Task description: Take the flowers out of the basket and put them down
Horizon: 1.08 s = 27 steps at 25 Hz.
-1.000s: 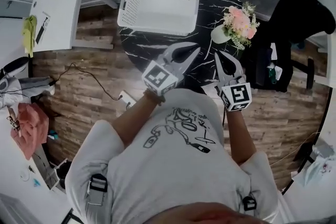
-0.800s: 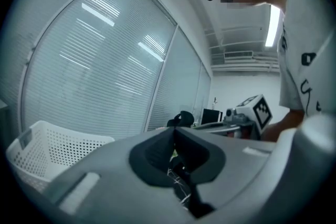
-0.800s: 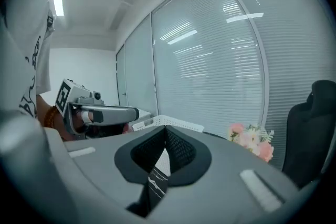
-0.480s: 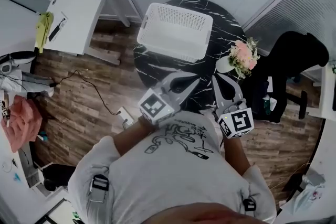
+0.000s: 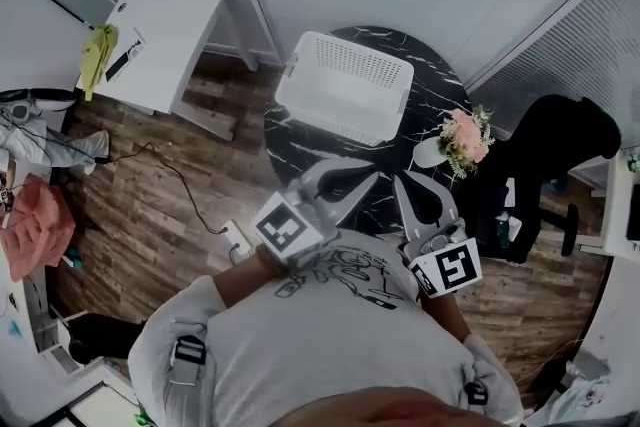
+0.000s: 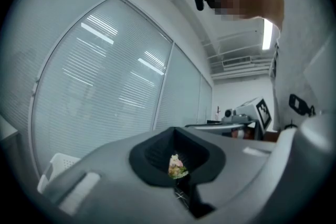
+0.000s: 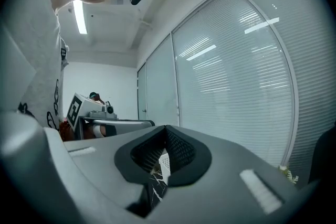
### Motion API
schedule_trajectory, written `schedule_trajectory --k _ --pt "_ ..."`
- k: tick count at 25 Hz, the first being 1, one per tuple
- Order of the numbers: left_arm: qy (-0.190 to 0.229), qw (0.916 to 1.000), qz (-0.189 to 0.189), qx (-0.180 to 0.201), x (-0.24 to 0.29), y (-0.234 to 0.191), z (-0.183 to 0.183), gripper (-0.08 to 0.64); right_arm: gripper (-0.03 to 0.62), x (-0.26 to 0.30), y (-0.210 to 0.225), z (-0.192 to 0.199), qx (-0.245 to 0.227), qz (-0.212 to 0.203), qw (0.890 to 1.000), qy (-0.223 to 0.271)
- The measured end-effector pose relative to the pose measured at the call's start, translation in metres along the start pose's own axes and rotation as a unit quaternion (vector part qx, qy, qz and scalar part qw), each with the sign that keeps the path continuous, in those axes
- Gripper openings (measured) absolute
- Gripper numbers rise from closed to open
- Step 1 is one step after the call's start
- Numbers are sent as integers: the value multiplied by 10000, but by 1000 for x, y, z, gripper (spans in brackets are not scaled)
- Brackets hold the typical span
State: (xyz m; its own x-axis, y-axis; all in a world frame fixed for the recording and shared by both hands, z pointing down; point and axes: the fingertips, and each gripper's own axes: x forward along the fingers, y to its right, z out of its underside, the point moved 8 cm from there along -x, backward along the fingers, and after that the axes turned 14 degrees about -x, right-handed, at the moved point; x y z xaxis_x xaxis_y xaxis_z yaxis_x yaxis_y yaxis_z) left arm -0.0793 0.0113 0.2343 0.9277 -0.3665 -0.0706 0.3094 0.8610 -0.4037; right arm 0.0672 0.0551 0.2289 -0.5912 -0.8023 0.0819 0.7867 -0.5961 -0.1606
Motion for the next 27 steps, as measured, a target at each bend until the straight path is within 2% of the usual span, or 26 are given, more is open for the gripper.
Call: schedule_trajectory --k 7,27 --pt "-13 10000 -80 -43 0 -2 -5 2 5 6 2 -6 -58 -126 9999 88" --pt "-119 9999 -65 -94 11 -3 -8 2 5 2 12 -6 45 -69 9999 103"
